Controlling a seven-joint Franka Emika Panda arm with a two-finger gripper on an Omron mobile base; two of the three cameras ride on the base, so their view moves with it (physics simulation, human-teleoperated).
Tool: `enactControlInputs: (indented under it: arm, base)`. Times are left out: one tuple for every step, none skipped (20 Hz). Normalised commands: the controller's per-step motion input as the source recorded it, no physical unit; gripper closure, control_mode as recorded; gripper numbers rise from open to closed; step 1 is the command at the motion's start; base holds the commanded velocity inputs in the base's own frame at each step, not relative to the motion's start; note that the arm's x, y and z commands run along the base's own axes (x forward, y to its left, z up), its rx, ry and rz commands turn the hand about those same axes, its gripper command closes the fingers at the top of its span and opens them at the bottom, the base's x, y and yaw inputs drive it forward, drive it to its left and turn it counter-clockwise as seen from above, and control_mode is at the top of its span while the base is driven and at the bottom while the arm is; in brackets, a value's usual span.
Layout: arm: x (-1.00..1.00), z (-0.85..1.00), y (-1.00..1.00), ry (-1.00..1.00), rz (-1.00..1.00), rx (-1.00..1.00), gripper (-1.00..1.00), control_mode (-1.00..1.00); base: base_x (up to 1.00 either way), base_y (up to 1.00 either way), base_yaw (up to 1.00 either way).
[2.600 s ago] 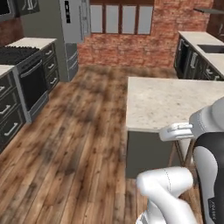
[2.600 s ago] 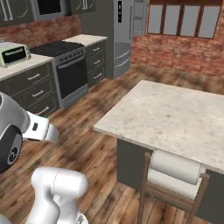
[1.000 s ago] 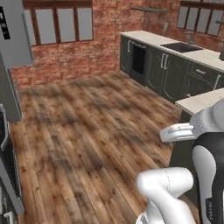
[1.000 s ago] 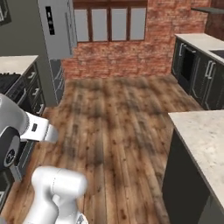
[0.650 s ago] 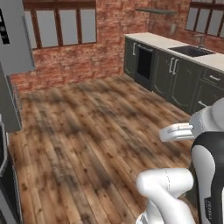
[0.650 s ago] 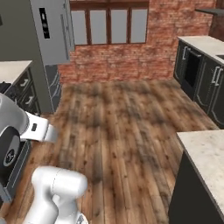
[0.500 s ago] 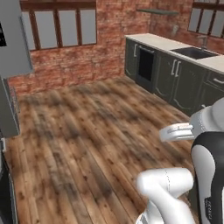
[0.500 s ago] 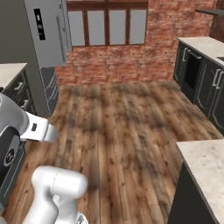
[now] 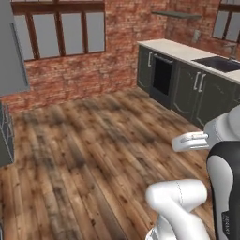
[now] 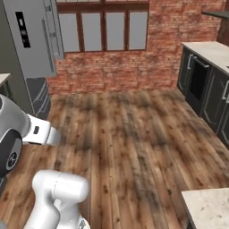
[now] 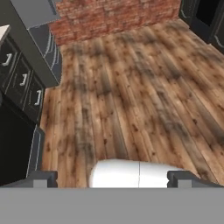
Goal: Take the cheese, steak, and garlic from the fridge and place them on the plate on the dining counter to create an appetizer plate.
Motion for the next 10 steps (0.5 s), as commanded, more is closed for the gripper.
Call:
enactControlInputs:
  arm:
    - [0.0, 0.0, 0.0, 0.0, 0.0, 0.0, -1.0, 1.0]
    - [0.0, 0.0, 0.0, 0.0, 0.0, 0.0, -1.0, 1.0]
    - [0.0, 0.0, 0.0, 0.0, 0.0, 0.0, -1.0, 1.0]
    - [0.0, 0.0, 0.0, 0.0, 0.0, 0.0, -1.0, 1.0]
    - [0.0, 0.0, 0.0, 0.0, 0.0, 0.0, -1.0, 1.0]
    - [0.0, 0.0, 0.0, 0.0, 0.0, 0.0, -1.0, 1.0]
    - [0.0, 0.0, 0.0, 0.0, 0.0, 0.0, -1.0, 1.0]
    - [0.0, 0.0, 0.0, 0.0, 0.0, 0.0, -1.0, 1.0]
    - [0.0, 0.0, 0.0, 0.0, 0.0, 0.0, -1.0, 1.0]
    - [0.0, 0.0, 0.0, 0.0, 0.0, 0.0, -1.0, 1.0]
  base:
    - [1.0, -0.09, 0.0]
    - [1.0, -0.07, 0.0]
    - [1.0, -0.02, 0.0]
    - [1.0, 0.0, 0.0]
    - [1.0, 0.0, 0.0]
    - [1.0, 0.0, 0.0]
    - [1.0, 0.0, 0.0]
    - [1.0, 0.0, 0.0]
    - [1.0, -0.01, 0.0]
    - [1.0, -0.01, 0.0]
